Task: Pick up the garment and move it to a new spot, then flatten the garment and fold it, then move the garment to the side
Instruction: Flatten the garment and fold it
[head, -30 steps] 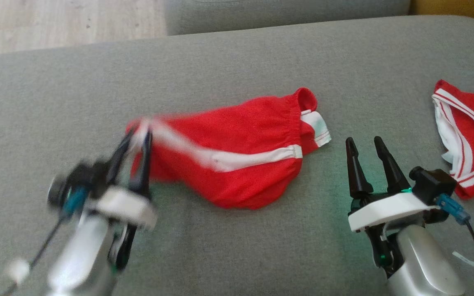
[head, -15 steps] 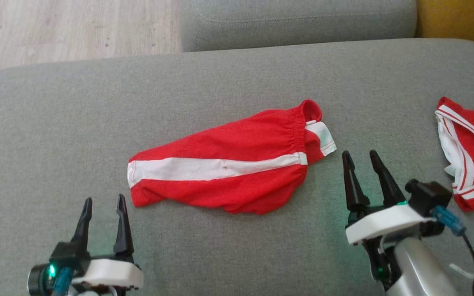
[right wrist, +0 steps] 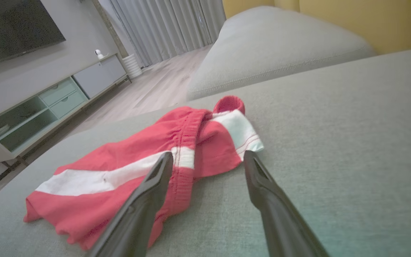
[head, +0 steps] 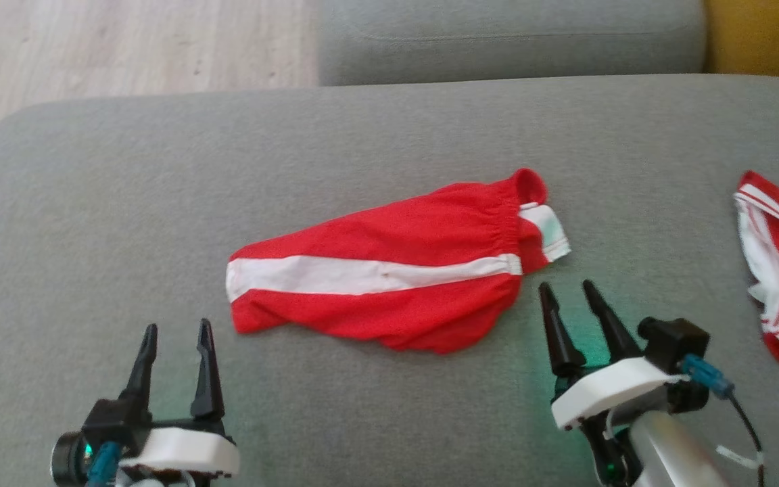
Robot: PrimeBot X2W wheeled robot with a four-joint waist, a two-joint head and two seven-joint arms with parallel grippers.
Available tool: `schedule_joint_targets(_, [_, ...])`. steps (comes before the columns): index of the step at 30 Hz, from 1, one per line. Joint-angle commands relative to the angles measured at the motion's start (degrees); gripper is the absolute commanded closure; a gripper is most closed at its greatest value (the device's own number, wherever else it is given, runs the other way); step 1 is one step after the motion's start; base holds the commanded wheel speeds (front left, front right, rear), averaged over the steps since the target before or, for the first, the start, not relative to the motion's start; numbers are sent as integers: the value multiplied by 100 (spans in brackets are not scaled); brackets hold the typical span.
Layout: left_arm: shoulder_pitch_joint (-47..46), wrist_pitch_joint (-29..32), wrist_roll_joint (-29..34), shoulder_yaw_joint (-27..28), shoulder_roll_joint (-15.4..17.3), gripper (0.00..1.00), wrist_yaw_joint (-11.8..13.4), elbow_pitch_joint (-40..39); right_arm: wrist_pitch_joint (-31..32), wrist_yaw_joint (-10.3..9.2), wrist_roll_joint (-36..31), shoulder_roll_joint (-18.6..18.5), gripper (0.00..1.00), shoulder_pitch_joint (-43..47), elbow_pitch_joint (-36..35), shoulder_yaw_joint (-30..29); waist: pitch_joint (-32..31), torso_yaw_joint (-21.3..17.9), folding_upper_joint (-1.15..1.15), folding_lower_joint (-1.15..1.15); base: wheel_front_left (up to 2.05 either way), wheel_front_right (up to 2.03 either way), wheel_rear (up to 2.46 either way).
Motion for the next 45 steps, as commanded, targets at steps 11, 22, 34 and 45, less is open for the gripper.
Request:
schedule_joint_targets(11, [-208,-61,-369,-500,-6,0,-60,29,-52,37,589,30,0,-854,954,337,275,775,0,0,0,0,0])
schedule_joint_targets(22, [-236,-61,-478,-629,-7,0,-7,38,-59,37,1123,6,0,-1153,1255,687,467,919,0,0,0,0,0])
schedule_joint_targets(34, [-281,-61,-542,-764,-7,0,60,4,-61,37,1598,-288,0,-841,398,967,488,758,0,0,0,0,0])
schedule_joint_targets(45, [-308,-61,-559,-778,-7,0,59,21,-62,37,1955,-441,0,-892,287,1268,520,794,0,0,0,0,0])
